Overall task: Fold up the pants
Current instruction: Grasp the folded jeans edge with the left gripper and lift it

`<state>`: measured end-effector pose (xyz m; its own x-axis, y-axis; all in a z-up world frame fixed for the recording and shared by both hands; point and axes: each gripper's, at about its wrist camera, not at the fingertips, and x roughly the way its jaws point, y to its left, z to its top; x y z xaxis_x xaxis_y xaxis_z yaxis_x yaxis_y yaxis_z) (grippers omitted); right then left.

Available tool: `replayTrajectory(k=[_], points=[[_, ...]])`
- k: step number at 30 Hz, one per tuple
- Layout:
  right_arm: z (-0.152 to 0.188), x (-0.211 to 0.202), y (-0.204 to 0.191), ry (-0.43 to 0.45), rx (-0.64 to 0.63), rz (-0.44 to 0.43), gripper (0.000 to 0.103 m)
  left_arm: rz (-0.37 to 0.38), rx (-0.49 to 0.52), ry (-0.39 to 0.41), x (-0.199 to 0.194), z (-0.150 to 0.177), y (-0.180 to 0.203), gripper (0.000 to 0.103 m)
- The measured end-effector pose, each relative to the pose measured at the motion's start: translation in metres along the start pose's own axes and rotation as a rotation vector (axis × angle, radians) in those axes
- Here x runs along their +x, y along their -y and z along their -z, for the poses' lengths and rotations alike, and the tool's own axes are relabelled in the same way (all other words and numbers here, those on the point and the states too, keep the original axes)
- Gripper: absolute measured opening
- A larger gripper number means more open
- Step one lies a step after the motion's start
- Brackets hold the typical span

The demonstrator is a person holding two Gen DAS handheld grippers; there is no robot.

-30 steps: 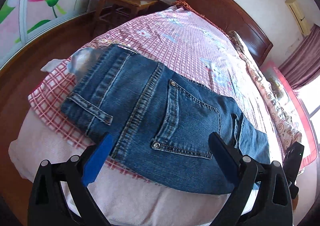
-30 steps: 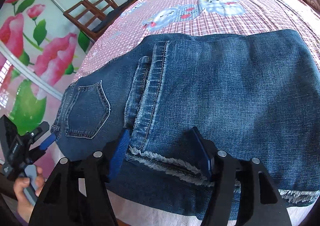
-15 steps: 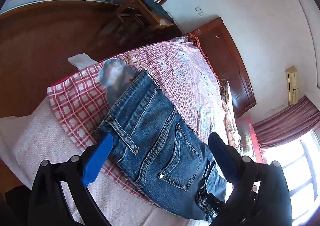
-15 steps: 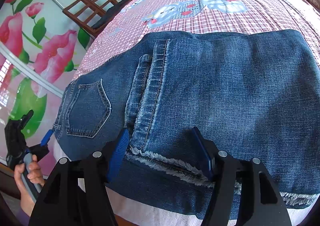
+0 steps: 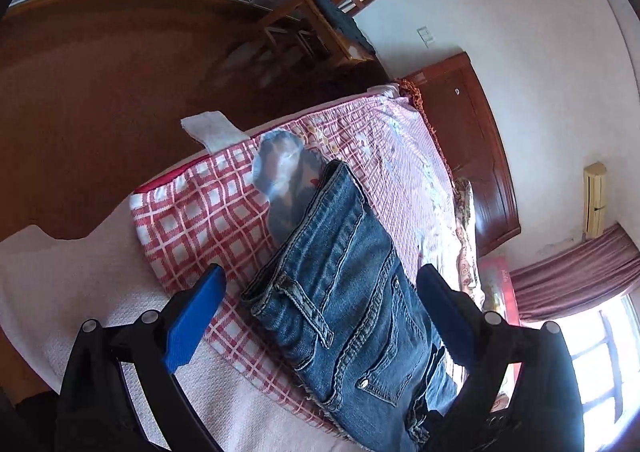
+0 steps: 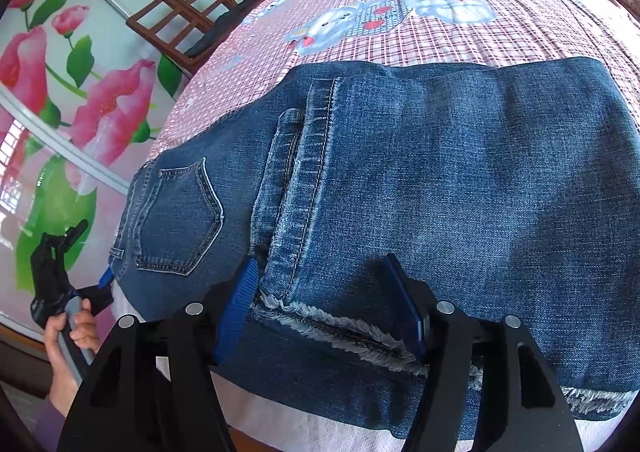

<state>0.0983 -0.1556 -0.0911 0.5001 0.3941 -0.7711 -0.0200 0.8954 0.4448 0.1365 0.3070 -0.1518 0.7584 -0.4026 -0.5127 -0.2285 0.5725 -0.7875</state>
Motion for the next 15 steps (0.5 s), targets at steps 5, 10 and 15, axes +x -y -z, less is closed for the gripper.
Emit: replayTrajectory(k=[5, 10, 15], points=[[0.000, 0.000, -0.001, 0.002, -0.004, 0.001, 0.063, 0.024, 0.057, -0.047, 0.008, 0.005, 0.011, 0.095], [0.000, 0.000, 0.001, 0.003, 0.003, -0.005, 0.063, 0.014, 0.069, -0.118, 0.021, 0.012, 0.010, 0.046], [0.001, 0.000, 0.003, 0.006, 0.007, -0.014, 0.063, 0.013, 0.001, -0.093, 0.021, 0.016, -0.002, 0.018]])
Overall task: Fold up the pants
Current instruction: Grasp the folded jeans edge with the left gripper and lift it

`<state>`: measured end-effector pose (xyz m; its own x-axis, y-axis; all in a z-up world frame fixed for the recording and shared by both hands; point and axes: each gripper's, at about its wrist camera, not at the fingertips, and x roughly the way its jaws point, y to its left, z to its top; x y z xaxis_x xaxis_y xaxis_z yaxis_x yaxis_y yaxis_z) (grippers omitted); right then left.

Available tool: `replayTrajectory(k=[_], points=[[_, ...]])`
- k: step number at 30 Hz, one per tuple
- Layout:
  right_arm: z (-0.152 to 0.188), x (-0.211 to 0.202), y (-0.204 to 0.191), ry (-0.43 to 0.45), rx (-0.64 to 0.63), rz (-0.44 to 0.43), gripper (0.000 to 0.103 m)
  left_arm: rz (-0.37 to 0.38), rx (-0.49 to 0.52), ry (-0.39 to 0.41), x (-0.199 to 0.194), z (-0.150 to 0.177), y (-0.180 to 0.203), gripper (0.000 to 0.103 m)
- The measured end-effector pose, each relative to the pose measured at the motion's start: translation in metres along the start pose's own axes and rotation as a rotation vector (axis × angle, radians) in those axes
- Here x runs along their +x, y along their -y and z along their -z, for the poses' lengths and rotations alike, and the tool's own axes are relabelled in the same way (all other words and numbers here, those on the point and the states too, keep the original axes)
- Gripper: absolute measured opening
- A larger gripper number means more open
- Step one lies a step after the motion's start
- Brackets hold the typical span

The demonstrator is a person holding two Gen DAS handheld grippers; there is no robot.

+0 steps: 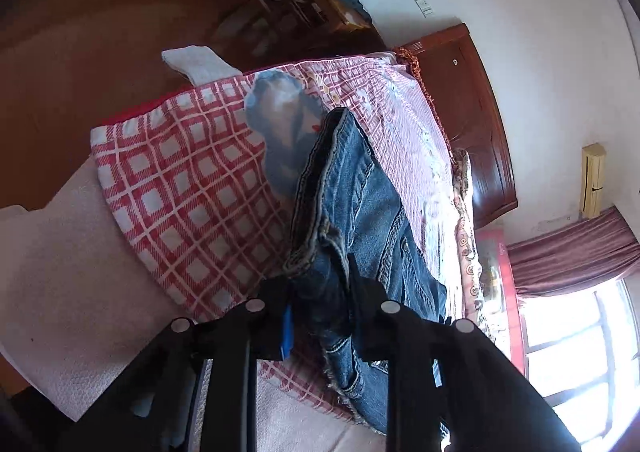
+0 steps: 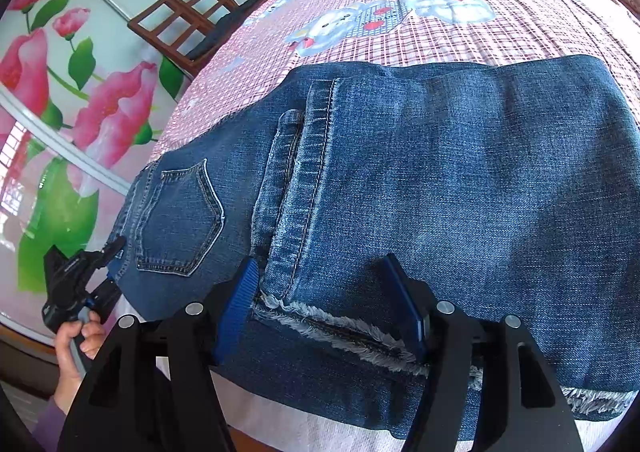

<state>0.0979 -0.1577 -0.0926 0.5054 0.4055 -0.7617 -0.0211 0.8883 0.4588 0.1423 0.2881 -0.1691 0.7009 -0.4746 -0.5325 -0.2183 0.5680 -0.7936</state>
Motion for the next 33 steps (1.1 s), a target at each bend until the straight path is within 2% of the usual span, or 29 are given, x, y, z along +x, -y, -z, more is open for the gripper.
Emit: replayTrajectory(k=[1, 4, 11, 15, 17, 21, 27, 30, 33], points=[[0.000, 0.000, 0.000, -0.001, -0.001, 0.001, 0.063, -0.003, 0.002, 0.011, 0.000, 0.001, 0.002, 0.017], [0.000, 0.000, 0.000, -0.002, -0.004, -0.004, 0.063, 0.032, -0.075, 0.037, -0.005, 0.007, 0.001, 0.016], [-0.004, -0.003, 0.016, -0.003, 0.077, -0.073, 0.063, 0.093, -0.021, 0.085, -0.022, 0.009, 0.041, 0.015], [-0.009, -0.016, 0.040, 0.004, 0.241, -0.196, 0.068, 0.116, 0.083, 0.101, -0.030, 0.013, 0.078, 0.015], [-0.006, -0.029, 0.053, 0.034, 0.315, -0.254, 0.070, 0.123, 0.168, 0.110, -0.034, 0.019, 0.104, 0.015], [0.004, -0.061, 0.082, 0.090, 0.419, -0.314, 0.070, 0.169, 0.353, 0.099, -0.034, 0.043, 0.165, 0.015], [0.029, -0.111, 0.125, 0.167, 0.532, -0.356, 0.071, 0.282, 0.588, 0.000, -0.008, 0.108, 0.251, 0.015], [0.039, -0.137, 0.144, 0.217, 0.570, -0.368, 0.071, 0.315, 0.655, -0.077, 0.012, 0.141, 0.277, 0.015], [0.048, -0.162, 0.164, 0.268, 0.596, -0.363, 0.071, 0.314, 0.726, -0.146, 0.039, 0.175, 0.297, 0.015]])
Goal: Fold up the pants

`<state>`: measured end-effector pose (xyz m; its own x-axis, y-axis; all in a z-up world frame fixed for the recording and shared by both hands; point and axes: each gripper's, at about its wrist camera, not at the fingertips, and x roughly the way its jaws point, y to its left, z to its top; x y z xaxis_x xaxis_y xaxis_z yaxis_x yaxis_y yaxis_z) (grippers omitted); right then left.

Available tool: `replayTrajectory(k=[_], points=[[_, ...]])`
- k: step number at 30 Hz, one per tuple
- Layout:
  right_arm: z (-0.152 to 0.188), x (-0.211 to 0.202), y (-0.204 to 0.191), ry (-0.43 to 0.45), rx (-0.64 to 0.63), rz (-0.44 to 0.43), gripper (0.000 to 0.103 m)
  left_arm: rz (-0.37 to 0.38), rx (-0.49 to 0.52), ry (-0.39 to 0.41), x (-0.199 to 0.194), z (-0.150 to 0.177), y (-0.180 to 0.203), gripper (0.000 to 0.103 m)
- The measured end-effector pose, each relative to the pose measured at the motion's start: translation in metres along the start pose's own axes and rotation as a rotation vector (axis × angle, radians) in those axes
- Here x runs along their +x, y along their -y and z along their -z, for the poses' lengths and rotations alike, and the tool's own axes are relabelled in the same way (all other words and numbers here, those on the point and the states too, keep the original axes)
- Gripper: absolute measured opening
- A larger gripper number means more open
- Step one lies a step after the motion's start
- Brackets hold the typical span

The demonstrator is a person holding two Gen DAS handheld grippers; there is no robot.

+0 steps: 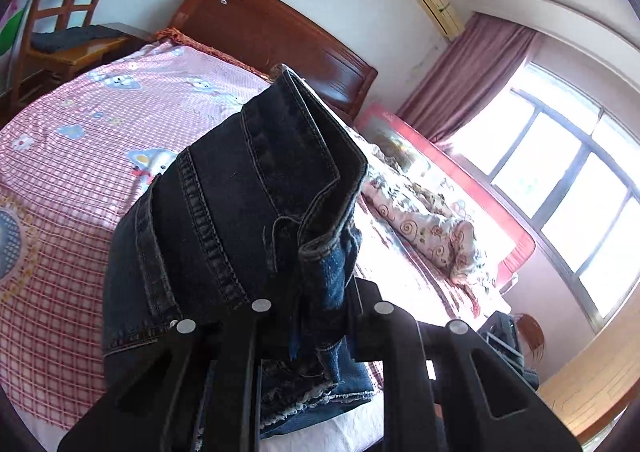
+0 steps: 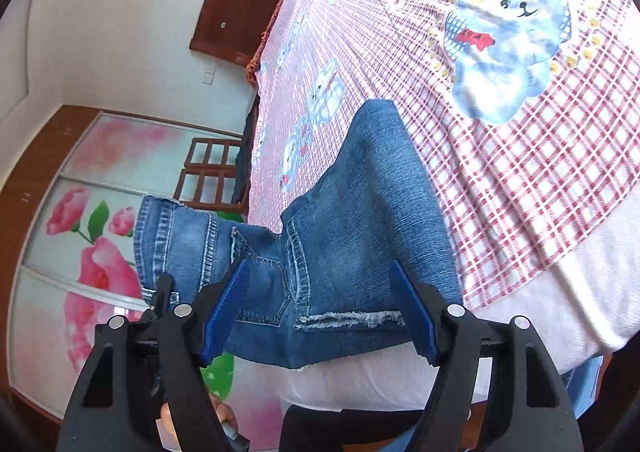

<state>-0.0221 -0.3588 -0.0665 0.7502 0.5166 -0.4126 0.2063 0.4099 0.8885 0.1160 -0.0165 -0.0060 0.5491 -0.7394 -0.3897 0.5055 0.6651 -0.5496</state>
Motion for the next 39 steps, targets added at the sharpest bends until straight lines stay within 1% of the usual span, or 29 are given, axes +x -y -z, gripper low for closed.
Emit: replayTrajectory(k=[3, 7, 9, 12, 14, 15, 16, 17, 19, 21, 22, 24, 25, 27, 29, 30, 32, 34, 35, 37, 39], points=[[-0.007, -0.027, 0.011, 0.059, 0.013, 0.006, 0.071, -0.011, 0.048, -0.073, 0.036, 0.017, 0.017, 0.015], [-0.019, -0.050, 0.022, 0.114, 0.032, 0.019, 0.071, -0.063, 0.121, -0.175, 0.076, 0.043, 0.030, 0.015], [-0.021, -0.056, 0.026, 0.128, 0.036, 0.026, 0.071, -0.087, 0.159, -0.223, 0.095, 0.055, 0.038, 0.015], [-0.025, -0.062, 0.032, 0.139, 0.041, 0.036, 0.071, -0.126, 0.231, -0.286, 0.112, 0.077, 0.043, 0.016], [-0.026, -0.062, 0.031, 0.143, 0.031, 0.052, 0.071, -0.170, 0.312, -0.328, 0.128, 0.097, 0.056, 0.021], [-0.027, -0.061, 0.031, 0.142, 0.033, 0.048, 0.071, -0.181, 0.365, -0.324, 0.130, 0.103, 0.064, 0.025], [-0.028, -0.060, 0.029, 0.140, 0.033, 0.041, 0.071, -0.167, 0.415, -0.324, 0.129, 0.108, 0.071, 0.040], [-0.028, -0.058, 0.026, 0.141, 0.028, 0.041, 0.071, -0.157, 0.454, -0.333, 0.129, 0.112, 0.079, 0.058], [-0.028, -0.054, 0.020, 0.140, 0.015, 0.036, 0.071, -0.138, 0.527, -0.337, 0.122, 0.120, 0.096, 0.067], [-0.027, -0.045, 0.011, 0.130, -0.004, 0.025, 0.071, -0.123, 0.557, -0.335, 0.102, 0.123, 0.104, 0.069], [-0.026, -0.041, 0.006, 0.120, -0.022, 0.021, 0.071, -0.111, 0.548, -0.331, 0.090, 0.121, 0.104, 0.069], [-0.025, -0.031, -0.003, 0.093, -0.059, 0.024, 0.071, -0.119, 0.513, -0.284, 0.058, 0.113, 0.095, 0.077], [-0.023, -0.025, -0.008, 0.080, -0.075, 0.035, 0.071, -0.143, 0.482, -0.254, 0.042, 0.107, 0.088, 0.083], [-0.019, -0.013, -0.014, 0.064, -0.098, 0.068, 0.071, -0.199, 0.398, -0.205, 0.013, 0.092, 0.062, 0.083], [-0.016, 0.000, -0.018, 0.045, -0.120, 0.105, 0.071, -0.284, 0.318, -0.169, -0.008, 0.077, 0.030, 0.084], [-0.013, 0.007, -0.022, 0.039, -0.141, 0.136, 0.071, -0.314, 0.274, -0.157, -0.016, 0.069, 0.014, 0.085], [-0.007, 0.015, -0.032, 0.044, -0.194, 0.161, 0.071, -0.362, 0.190, -0.146, -0.026, 0.058, -0.018, 0.087], [-0.002, 0.020, -0.041, 0.048, -0.252, 0.192, 0.071, -0.393, 0.132, -0.165, -0.027, 0.048, -0.045, 0.087], [-0.002, 0.023, -0.043, 0.035, -0.273, 0.203, 0.071, -0.403, 0.113, -0.175, -0.025, 0.044, -0.055, 0.087], [-0.003, 0.031, -0.045, 0.024, -0.303, 0.255, 0.071, -0.426, 0.110, -0.175, -0.018, 0.037, -0.064, 0.087], [-0.003, 0.041, -0.049, 0.010, -0.363, 0.294, 0.070, -0.434, 0.124, -0.174, -0.011, 0.031, -0.065, 0.091]])
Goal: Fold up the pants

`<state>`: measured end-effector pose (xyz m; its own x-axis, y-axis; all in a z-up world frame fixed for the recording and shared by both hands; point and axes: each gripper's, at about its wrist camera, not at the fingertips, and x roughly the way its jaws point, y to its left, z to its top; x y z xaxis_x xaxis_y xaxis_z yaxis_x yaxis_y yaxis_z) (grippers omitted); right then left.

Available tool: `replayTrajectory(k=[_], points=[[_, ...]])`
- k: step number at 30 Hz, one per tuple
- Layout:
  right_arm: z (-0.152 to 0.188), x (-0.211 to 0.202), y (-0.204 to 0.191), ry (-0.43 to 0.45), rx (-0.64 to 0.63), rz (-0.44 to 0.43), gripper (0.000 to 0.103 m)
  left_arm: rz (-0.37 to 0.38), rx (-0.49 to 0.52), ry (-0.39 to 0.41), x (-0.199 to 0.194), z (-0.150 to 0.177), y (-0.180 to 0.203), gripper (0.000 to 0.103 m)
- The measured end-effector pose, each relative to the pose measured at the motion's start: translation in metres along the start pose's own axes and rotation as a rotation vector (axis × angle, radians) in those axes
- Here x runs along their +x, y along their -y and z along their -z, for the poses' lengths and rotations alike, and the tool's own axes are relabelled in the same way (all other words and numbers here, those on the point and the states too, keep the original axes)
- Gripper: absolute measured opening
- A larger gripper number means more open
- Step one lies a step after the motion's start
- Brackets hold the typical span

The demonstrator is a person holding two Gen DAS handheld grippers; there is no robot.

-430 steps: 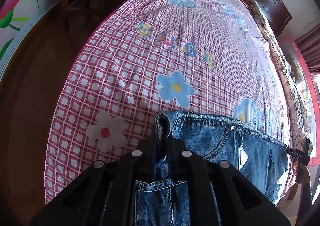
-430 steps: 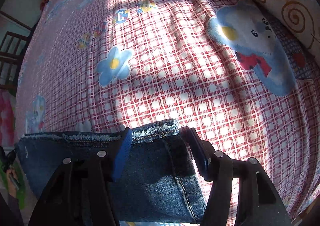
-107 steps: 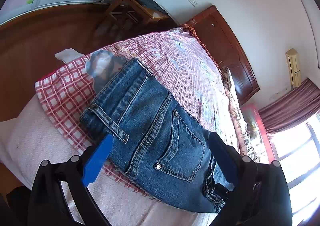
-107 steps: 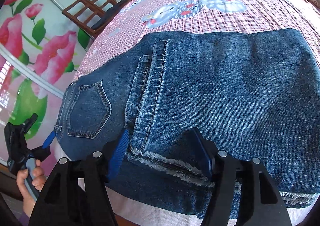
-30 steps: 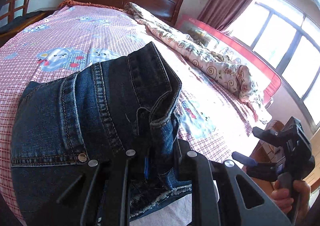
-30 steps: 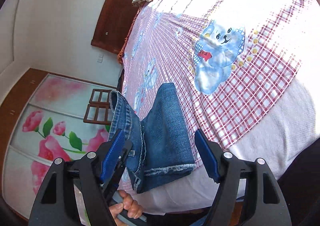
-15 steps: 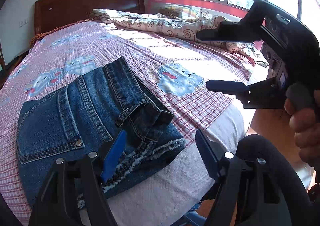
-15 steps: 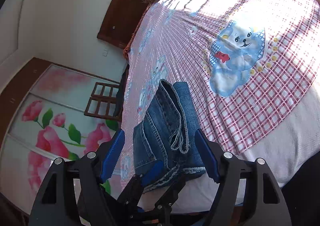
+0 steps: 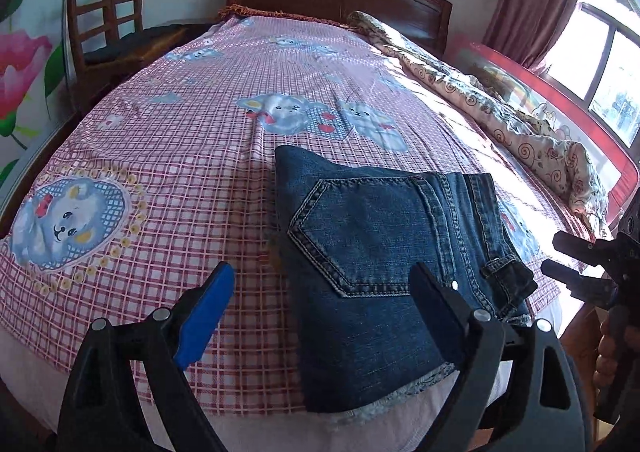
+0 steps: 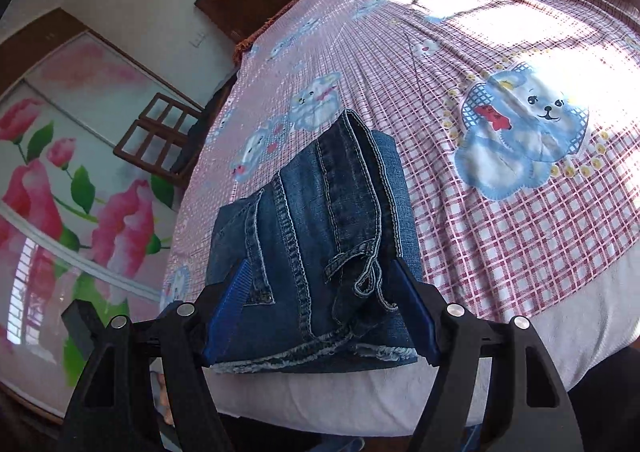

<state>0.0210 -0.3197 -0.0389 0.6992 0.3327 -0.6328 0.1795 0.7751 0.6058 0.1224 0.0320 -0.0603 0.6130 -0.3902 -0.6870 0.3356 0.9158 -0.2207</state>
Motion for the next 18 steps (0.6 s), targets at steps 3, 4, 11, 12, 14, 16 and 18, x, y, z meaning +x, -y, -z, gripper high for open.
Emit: replayTrajectory(k=[3, 4, 11, 12, 14, 16, 18], points=[[-0.002, 0.017, -0.006, -0.040, -0.044, 0.013, 0.066, 0.015, -0.007, 0.005, 0.008, -0.012, 0.004, 0.092], [-0.002, 0.022, -0.007, -0.050, -0.050, 0.026, 0.066, 0.014, -0.013, 0.000, 0.011, -0.016, 0.005, 0.093], [0.005, 0.037, 0.000, -0.093, -0.064, 0.113, 0.051, 0.020, -0.070, -0.049, 0.031, -0.029, 0.004, 0.093], [0.005, 0.037, 0.003, -0.097, -0.057, 0.113, 0.048, 0.017, -0.069, -0.059, 0.033, -0.030, 0.004, 0.093], [0.004, 0.036, 0.009, -0.104, -0.046, 0.121, 0.032, 0.000, -0.069, -0.076, 0.039, -0.030, 0.004, 0.094], [0.003, 0.035, 0.013, -0.113, -0.064, 0.139, 0.016, -0.026, -0.082, -0.102, 0.045, -0.029, 0.004, 0.095], [0.003, 0.035, 0.016, -0.125, -0.101, 0.157, 0.013, -0.032, -0.107, -0.122, 0.048, -0.026, 0.002, 0.095]])
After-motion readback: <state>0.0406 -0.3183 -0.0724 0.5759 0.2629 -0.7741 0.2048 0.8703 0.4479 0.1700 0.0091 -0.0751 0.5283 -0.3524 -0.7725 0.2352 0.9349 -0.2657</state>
